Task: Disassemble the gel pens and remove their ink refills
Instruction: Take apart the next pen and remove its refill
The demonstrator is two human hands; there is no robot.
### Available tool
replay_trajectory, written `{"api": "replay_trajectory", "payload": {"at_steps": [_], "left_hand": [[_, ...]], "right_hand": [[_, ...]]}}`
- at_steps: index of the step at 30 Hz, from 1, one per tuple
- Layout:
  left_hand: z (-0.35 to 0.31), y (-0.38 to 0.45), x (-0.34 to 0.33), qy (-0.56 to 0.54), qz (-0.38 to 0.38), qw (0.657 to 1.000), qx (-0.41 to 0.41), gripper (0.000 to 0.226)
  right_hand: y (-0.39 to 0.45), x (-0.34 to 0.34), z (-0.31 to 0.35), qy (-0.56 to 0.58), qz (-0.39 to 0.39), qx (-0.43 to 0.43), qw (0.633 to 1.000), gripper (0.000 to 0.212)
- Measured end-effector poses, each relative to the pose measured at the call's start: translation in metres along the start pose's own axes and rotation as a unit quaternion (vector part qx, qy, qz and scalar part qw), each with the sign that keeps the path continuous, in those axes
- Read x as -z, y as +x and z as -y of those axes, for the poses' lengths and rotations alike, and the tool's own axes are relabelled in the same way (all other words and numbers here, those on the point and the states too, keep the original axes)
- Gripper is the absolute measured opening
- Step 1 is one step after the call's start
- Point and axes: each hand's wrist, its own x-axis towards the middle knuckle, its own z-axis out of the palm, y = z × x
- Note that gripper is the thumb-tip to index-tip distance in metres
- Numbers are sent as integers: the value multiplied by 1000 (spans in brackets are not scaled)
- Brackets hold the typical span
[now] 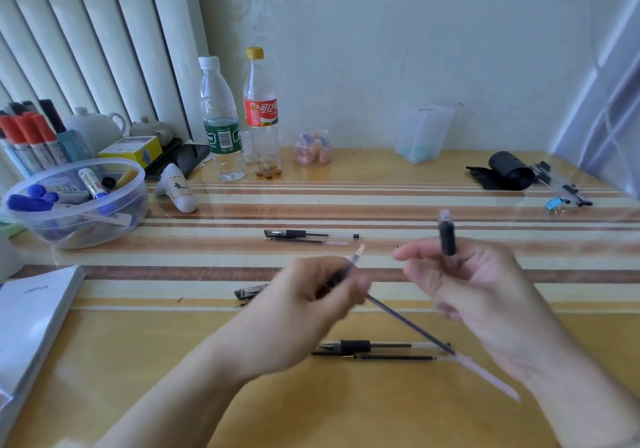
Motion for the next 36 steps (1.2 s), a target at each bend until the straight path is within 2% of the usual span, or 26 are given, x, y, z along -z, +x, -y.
{"api": "replay_trajectory", "payload": {"at_steps": [2, 4, 10, 13, 17, 19, 21, 24, 27, 31, 36], "left_hand": [[-3, -2, -10, -32, 68, 997, -9, 32], [-5, -3, -14, -59, 112, 992, -16, 31], [-6, -6, -15, -40, 152, 987, -8, 35], [-6, -6, -14, -37, 144, 989, 6, 29], [-1, -6, -4, -12, 152, 988, 23, 26], [-1, -7, 2, -16, 149, 989, 10, 23], [-3, -8, 4, -32, 138, 990, -17, 24], [-5, -9, -2, -1, 124, 991, -54, 20], [-4, -9, -8, 7, 126, 989, -83, 16], [-2, -8, -11, 15, 123, 988, -89, 21], [-1, -8, -13, 15, 147, 985, -93, 16]], "right_hand": [[0, -5, -1, 12, 85, -6, 996, 36], [-1, -5, -3, 22, 131, -9, 991, 43], [-4, -19, 2, 87, 147, 14, 985, 19], [-2, -20, 1, 82, 78, 62, 992, 24], [3, 7, 4, 214, -100, 85, 968, 27], [3, 15, 4, 182, -134, 67, 972, 29], [3, 12, -1, 48, -100, 37, 993, 31], [-2, -4, -3, -81, 48, 2, 996, 31], [-4, -9, -2, -86, 126, -14, 988, 31], [-5, -10, -3, -39, 161, -48, 985, 34], [-5, -7, -3, -49, 203, -76, 975, 38]]}}
